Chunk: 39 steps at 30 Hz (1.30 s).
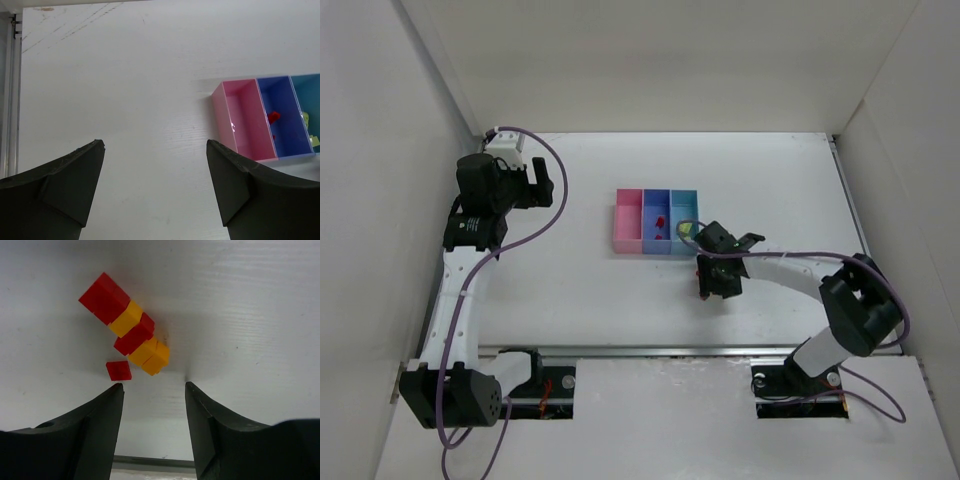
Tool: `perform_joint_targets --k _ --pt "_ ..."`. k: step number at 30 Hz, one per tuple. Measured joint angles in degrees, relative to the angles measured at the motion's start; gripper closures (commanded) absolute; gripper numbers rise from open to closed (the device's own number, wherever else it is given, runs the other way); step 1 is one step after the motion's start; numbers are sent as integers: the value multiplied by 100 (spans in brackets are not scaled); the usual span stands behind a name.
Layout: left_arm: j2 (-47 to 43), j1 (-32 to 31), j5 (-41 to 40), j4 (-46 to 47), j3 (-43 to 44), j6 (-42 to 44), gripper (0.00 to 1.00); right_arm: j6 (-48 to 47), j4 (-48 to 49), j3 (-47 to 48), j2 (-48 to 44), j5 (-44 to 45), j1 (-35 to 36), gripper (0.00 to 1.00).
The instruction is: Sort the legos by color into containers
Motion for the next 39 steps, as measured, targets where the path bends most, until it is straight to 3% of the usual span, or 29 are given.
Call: perform_joint_targets --k 13,24,28,30,39 --pt "37 0 -4 2 -2 0 19 48 157 238 424 74 476 45" --pt "37 0 -11 2 -2 0 19 13 245 435 621 243 474 70" --pt "37 0 -13 4 -2 0 19 4 306 437 627 236 474 86" --pt "37 0 -13 4 -2 0 19 2 326 433 625 223 474 99" --pt "37 0 -13 4 -2 0 19 33 328 424 551 179 474 100"
